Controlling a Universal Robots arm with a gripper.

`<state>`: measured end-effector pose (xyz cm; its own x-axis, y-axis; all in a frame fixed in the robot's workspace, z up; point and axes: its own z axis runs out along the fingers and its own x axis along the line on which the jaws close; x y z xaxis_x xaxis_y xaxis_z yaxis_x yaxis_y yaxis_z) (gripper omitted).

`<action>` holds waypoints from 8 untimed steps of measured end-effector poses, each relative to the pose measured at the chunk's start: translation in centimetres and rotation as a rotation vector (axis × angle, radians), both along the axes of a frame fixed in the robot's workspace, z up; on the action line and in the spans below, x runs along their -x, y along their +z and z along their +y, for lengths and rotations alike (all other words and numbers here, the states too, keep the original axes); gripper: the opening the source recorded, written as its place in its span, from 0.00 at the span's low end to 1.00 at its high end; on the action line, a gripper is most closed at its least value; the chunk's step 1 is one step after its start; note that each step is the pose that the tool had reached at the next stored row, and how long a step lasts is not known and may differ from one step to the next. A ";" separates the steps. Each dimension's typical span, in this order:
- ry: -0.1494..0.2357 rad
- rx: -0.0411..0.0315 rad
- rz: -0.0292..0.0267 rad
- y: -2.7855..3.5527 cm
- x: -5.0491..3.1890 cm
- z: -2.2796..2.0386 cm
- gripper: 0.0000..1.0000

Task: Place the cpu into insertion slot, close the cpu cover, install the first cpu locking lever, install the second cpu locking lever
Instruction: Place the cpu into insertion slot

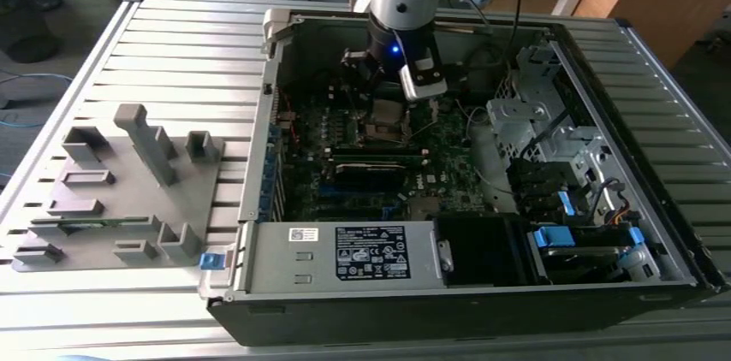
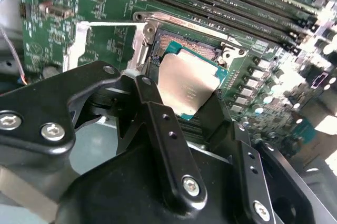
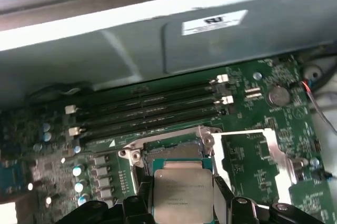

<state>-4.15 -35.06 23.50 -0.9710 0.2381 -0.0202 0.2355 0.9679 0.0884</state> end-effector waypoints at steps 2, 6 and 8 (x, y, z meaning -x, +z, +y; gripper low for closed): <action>-0.036 0.0000 0.0000 -0.04 0.00 0.00 0.54; -0.110 0.0000 0.0000 -0.08 0.00 0.00 0.54; -0.146 -0.0001 0.0000 -0.10 0.00 0.00 0.54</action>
<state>-4.15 -35.06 23.40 -0.9262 0.3764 -0.0202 0.3733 0.9235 0.0885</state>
